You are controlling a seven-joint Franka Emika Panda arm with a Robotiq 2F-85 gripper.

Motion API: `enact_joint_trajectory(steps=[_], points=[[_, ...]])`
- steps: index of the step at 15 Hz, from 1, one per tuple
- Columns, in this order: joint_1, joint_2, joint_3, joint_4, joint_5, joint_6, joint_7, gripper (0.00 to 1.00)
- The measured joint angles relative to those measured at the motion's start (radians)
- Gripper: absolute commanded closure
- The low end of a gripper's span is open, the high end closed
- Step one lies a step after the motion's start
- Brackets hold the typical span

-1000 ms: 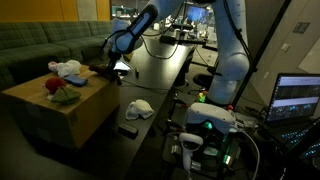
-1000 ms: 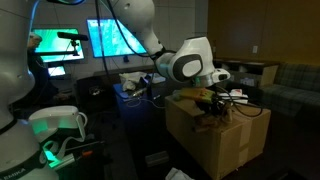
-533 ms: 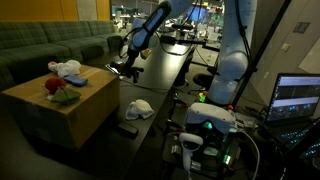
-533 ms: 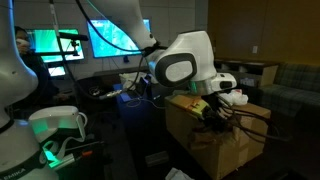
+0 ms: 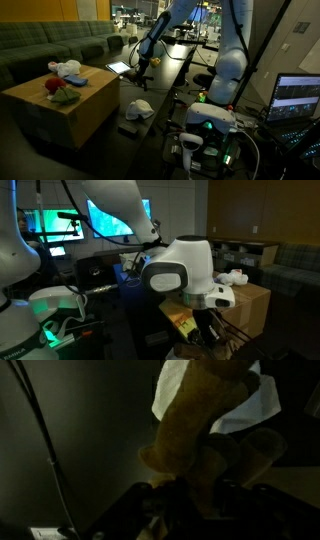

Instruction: Put the objects on the table on to the box and the objects on the box on to the table

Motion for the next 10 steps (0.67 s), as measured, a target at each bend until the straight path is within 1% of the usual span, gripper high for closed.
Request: enact_joint_trajectory(steps=[3,7,8,9,10], points=[[-0.04,0.105,0.022,0.029,0.018,0.029,-0.02,0.87],[-0.083,0.264,0.02,0.126,0.004,0.04,-0.019,0.87],[-0.094,0.3,0.02,0.154,-0.001,0.04,-0.019,0.85],[-0.103,0.331,0.02,0.181,-0.006,0.04,-0.018,0.55],[-0.111,0.361,0.019,0.208,-0.013,0.04,-0.015,0.54]])
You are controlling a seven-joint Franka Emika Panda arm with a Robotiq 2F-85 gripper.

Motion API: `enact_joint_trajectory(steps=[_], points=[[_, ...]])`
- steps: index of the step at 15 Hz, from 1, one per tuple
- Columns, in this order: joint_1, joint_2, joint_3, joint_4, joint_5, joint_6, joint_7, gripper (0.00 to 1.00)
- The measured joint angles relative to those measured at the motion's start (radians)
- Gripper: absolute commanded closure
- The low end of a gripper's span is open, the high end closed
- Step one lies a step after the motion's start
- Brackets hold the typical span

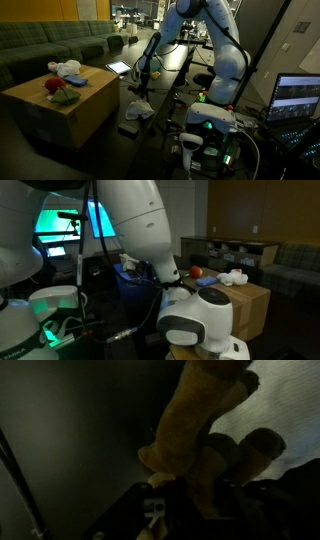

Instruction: Put the objects on the table on to the box and the objects on the box on to the table

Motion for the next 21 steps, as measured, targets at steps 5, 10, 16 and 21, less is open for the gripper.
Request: enact_joint_trajectory(steps=[5,10,16,21], points=[[-0.014,0.084,-0.001,0.088,-0.029,0.0,0.021,0.17],[-0.012,0.081,0.0,0.107,-0.054,0.013,0.043,0.0],[-0.007,0.028,0.051,0.028,-0.066,0.013,0.044,0.0],[0.01,-0.009,0.098,-0.093,-0.066,0.034,0.052,0.0]])
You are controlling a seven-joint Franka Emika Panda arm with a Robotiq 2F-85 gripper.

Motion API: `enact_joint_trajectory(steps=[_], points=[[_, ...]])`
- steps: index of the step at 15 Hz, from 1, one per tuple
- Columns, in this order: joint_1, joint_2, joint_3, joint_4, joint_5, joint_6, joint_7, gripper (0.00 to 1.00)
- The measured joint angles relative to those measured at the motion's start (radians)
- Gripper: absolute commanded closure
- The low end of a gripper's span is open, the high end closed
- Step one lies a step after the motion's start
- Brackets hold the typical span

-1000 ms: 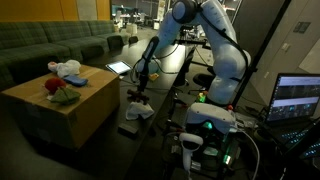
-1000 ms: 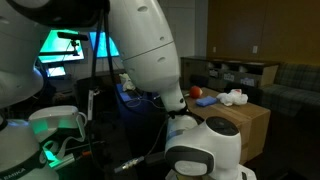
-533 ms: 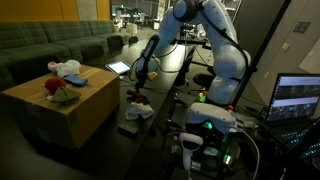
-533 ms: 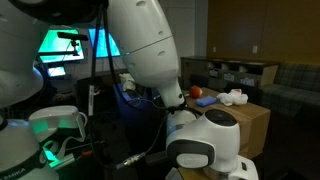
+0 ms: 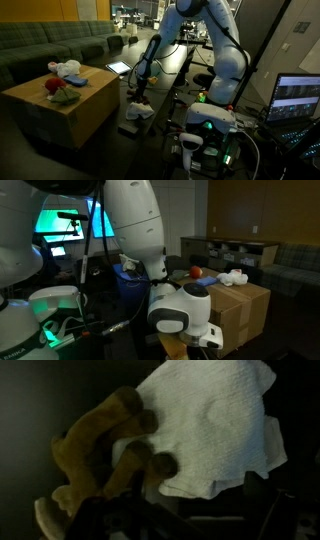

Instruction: Put the objects on the table on to the box and the objects on the box on to the table

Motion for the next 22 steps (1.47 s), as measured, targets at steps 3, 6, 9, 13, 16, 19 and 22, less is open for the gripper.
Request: enact_joint_trajectory(steps=[3,6,9,13,16,19,22], points=[[0.011,0.005,0.017,-0.045,0.0,0.013,0.007,0.0],[0.012,0.035,0.035,-0.063,0.0,0.04,0.007,0.0],[0.015,0.084,0.041,-0.061,-0.004,0.097,0.009,0.0],[0.053,0.152,0.003,-0.046,-0.056,0.207,0.049,0.0],[0.109,0.198,-0.052,-0.018,-0.094,0.256,0.086,0.0],[0.161,0.234,-0.095,0.015,-0.119,0.267,0.114,0.26],[0.202,0.244,-0.124,0.033,-0.136,0.268,0.131,0.36]])
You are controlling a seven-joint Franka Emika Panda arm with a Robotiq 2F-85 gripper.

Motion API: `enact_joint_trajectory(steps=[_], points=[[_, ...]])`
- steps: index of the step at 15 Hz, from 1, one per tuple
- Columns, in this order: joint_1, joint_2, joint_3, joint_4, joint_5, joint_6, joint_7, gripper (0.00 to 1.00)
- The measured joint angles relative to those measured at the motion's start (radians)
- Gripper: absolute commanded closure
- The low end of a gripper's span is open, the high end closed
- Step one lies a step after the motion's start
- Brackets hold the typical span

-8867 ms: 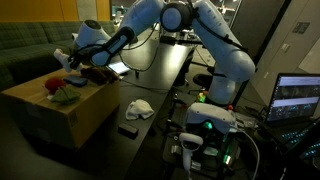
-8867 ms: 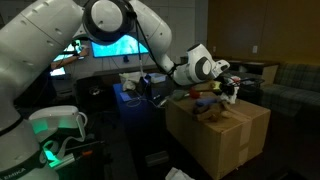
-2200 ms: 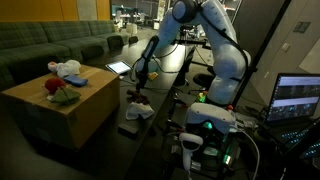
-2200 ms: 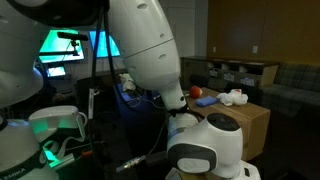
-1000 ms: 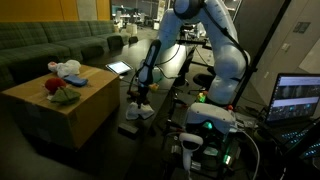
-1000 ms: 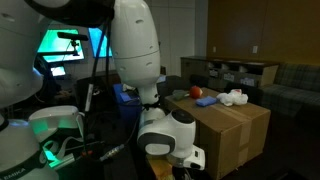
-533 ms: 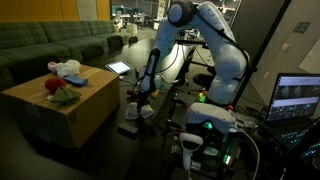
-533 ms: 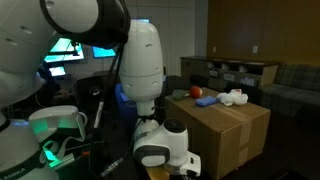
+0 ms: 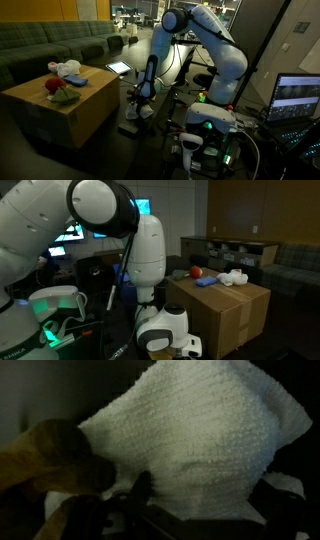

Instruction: Put the objects on the table on to the box and the objects on the box on to the table

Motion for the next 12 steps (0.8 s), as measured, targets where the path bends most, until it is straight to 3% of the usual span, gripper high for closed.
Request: enact_joint_trajectory(steps=[4,7,12], points=[[0.016,-0.002,-0.007,0.012,-0.014,-0.005,0.004,0.68],[-0.018,-0.021,0.025,0.011,-0.043,-0.066,0.002,0.9],[-0.219,-0.124,0.21,-0.037,-0.054,-0.254,-0.066,0.9]])
